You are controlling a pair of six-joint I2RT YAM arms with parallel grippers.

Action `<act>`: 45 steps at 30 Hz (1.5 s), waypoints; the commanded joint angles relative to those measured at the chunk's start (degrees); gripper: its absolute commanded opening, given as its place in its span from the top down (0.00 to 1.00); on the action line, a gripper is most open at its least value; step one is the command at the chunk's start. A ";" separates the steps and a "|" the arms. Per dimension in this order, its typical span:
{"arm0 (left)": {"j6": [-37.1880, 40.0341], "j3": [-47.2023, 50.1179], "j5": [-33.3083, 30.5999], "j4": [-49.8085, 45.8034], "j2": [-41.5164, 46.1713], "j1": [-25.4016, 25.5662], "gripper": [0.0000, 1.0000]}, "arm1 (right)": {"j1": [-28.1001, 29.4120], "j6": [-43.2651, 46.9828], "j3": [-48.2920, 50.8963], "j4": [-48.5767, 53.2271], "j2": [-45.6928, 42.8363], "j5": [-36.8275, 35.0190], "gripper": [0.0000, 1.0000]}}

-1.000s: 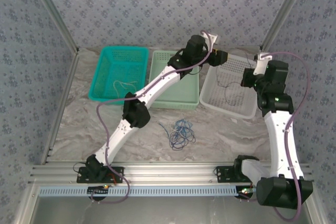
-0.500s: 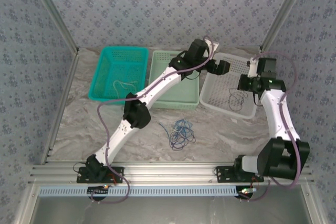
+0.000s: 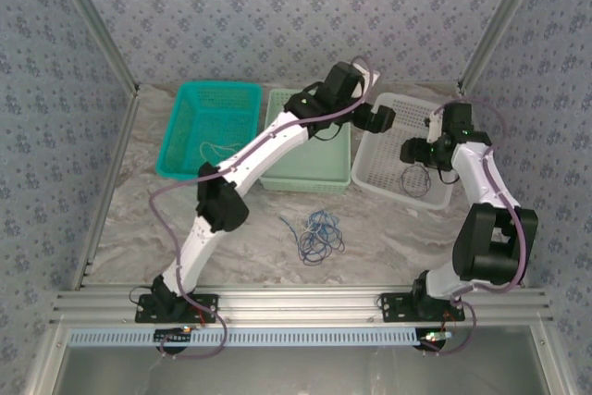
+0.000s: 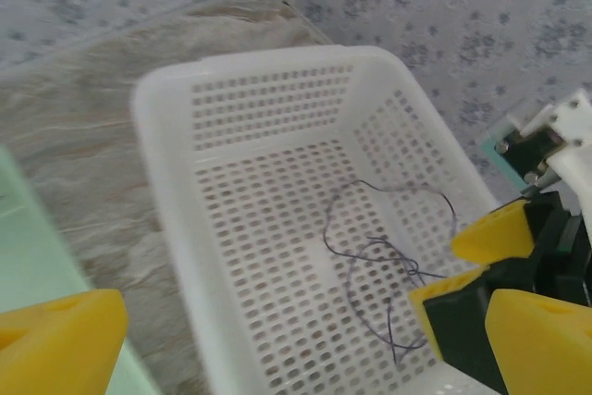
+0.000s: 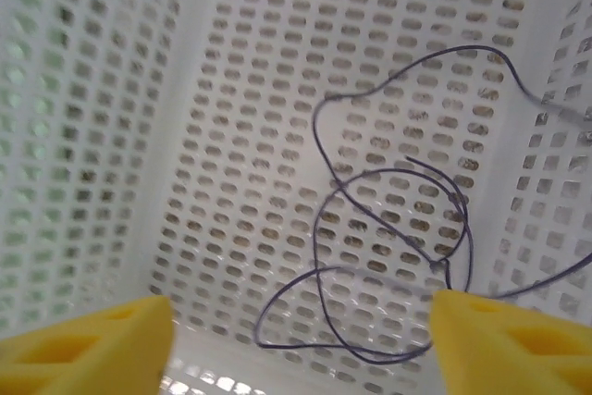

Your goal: Untangle the cables

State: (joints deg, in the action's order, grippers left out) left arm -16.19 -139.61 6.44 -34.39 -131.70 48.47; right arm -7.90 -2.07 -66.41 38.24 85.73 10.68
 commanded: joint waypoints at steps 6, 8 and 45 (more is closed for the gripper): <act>-3.85 41.52 -5.50 22.28 25.59 -6.48 0.01 | 8.05 -1.58 -1.36 2.61 -9.32 -3.33 0.20; -4.38 47.45 -5.66 22.57 29.45 -7.82 0.01 | 12.67 -1.35 -1.12 2.14 -11.84 -2.80 0.20; -6.84 88.37 -14.93 30.34 58.13 -9.05 0.01 | 46.61 -25.69 23.79 -20.47 -11.63 15.78 0.39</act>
State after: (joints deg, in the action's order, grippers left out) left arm -23.83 -51.79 -7.81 -5.76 -74.67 39.16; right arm 38.09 -25.54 -42.65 19.42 73.41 27.22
